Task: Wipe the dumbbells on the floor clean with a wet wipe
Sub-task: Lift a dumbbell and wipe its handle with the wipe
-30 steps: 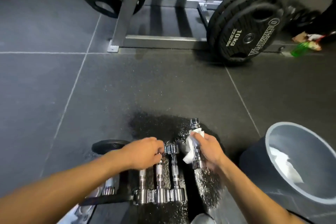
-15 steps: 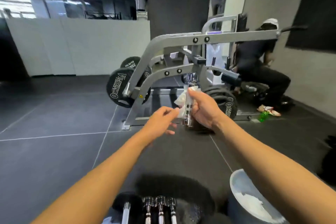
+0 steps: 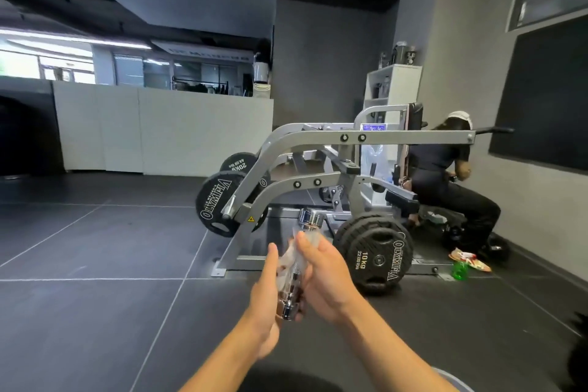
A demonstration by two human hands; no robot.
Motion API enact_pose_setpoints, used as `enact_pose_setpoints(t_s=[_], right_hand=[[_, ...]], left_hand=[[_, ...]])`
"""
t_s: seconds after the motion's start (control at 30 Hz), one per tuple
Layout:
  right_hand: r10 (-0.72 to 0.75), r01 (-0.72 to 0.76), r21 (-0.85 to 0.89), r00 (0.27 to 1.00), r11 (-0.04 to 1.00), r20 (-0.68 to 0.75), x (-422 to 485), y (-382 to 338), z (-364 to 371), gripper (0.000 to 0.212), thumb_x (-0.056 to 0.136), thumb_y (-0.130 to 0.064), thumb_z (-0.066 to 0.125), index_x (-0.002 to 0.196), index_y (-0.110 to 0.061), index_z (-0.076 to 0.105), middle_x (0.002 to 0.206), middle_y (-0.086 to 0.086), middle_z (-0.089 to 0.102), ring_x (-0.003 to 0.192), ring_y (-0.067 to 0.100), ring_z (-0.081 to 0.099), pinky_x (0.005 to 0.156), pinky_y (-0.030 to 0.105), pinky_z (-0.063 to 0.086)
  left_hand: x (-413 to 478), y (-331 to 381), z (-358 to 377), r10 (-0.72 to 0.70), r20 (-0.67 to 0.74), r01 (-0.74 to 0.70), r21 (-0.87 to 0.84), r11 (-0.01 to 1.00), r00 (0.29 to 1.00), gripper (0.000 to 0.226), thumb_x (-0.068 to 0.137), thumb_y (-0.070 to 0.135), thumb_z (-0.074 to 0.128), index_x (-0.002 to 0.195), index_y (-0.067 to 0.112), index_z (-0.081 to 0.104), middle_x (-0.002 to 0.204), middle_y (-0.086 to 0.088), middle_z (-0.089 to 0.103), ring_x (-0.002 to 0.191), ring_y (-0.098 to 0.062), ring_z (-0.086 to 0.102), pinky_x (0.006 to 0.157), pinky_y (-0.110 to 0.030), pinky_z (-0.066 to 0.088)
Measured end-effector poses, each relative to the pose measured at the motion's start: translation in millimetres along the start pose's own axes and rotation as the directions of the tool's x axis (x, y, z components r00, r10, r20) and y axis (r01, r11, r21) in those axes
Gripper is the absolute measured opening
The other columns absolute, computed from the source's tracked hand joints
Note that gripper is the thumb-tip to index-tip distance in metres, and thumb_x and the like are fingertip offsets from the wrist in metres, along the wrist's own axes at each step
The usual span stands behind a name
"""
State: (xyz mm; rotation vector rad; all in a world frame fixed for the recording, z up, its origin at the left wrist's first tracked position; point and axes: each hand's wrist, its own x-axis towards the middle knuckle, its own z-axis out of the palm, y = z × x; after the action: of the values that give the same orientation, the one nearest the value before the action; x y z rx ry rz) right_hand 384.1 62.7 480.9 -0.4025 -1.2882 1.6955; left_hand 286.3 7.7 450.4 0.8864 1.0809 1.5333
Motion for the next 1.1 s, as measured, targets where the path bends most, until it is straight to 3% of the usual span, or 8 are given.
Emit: enact_pose_setpoints(t_s=[0.1,0.27,0.4,0.57,0.63,0.73,0.83,1.1], right_hand=[[0.103,-0.101,-0.051,0.994,0.994,0.037,7.6,15.9,-3.8,0.024,0.096,-0.021,0.069,0.106,-0.005,0.054,0.086,0.015,0.061,0.078,0.025,0.063,0.079,0.040,0.054],[0.173,-0.163,-0.135,0.983,0.977,0.063,16.4,42.1,-13.5,0.027,0.093,-0.022,0.070,0.104,-0.002,0.055,0.080,0.015,0.069,0.078,0.024,0.066,0.080,0.035,0.052],[0.203,-0.201,-0.054,0.979,0.978,0.023,24.0,50.9,-12.8,0.015,0.098,-0.021,0.062,0.091,-0.010,0.055,0.071,0.015,0.057,0.067,0.027,0.057,0.069,0.038,0.049],[0.159,-0.182,-0.536,0.983,0.824,-0.088,34.0,79.5,-24.0,0.025,0.102,-0.034,0.055,0.110,-0.011,0.054,0.098,0.013,0.074,0.086,0.019,0.071,0.082,0.038,0.056],[0.121,-0.177,-0.593,0.984,0.786,-0.133,36.3,91.6,-27.3,0.023,0.100,-0.032,0.056,0.110,-0.013,0.049,0.091,0.005,0.068,0.081,0.013,0.066,0.072,0.030,0.054],[0.168,-0.214,-0.285,0.970,0.934,-0.178,41.5,102.8,-33.0,0.018,0.096,-0.024,0.060,0.106,-0.013,0.050,0.088,0.012,0.060,0.080,0.022,0.061,0.063,0.032,0.050],[0.274,-0.268,0.090,0.959,0.959,-0.065,33.3,95.0,-45.0,0.034,0.099,-0.029,0.052,0.119,-0.001,0.053,0.093,0.021,0.062,0.079,0.029,0.063,0.059,0.033,0.050],[0.243,-0.222,0.157,0.962,0.962,-0.127,16.7,110.2,-57.3,0.051,0.102,-0.026,0.056,0.137,0.011,0.052,0.135,0.039,0.054,0.096,0.035,0.062,0.078,0.040,0.052]], left_hand=[[7.7,-15.6,-16.6,-0.056,-0.082,0.051,-0.058,0.997,0.995,0.078,0.084,0.085,0.037,0.089,0.021,0.082,0.076,-0.010,0.068,0.054,-0.022,0.058,0.045,-0.025,0.036],[29.2,-39.1,-31.3,-0.169,-0.034,0.164,-0.119,0.979,0.985,0.087,0.076,0.093,0.038,0.107,0.023,0.077,0.072,-0.009,0.061,0.051,-0.019,0.051,0.047,-0.023,0.028],[34.6,-44.3,-24.7,-0.151,-0.031,0.145,-0.147,0.978,0.988,0.083,0.079,0.091,0.038,0.094,0.018,0.074,0.081,-0.012,0.068,0.062,-0.024,0.060,0.049,-0.026,0.033],[51.3,-55.1,-32.3,-0.041,-0.252,0.022,-0.078,0.997,0.967,0.088,0.078,0.094,0.036,0.131,0.027,0.057,0.127,-0.008,0.070,0.111,-0.023,0.070,0.092,-0.043,0.056],[52.1,-63.4,-30.3,0.128,-0.322,-0.107,0.081,0.991,0.938,0.076,0.080,0.087,0.037,0.129,0.030,0.049,0.127,0.001,0.063,0.115,-0.012,0.063,0.098,-0.024,0.051],[48.0,-71.6,-23.9,0.309,-0.326,-0.218,0.287,0.933,0.894,0.074,0.079,0.082,0.036,0.127,0.025,0.041,0.119,0.006,0.052,0.110,-0.008,0.056,0.083,-0.009,0.043],[49.5,-72.5,-31.6,0.132,-0.306,-0.102,0.112,0.988,0.943,0.070,0.083,0.088,0.036,0.118,0.028,0.045,0.112,-0.002,0.064,0.101,-0.018,0.064,0.080,-0.032,0.052],[49.7,-66.5,-46.6,-0.151,-0.246,0.089,-0.246,0.965,0.957,0.070,0.099,0.068,0.036,0.115,0.005,0.061,0.065,-0.012,0.062,0.045,-0.019,0.047,0.039,-0.022,0.027]])
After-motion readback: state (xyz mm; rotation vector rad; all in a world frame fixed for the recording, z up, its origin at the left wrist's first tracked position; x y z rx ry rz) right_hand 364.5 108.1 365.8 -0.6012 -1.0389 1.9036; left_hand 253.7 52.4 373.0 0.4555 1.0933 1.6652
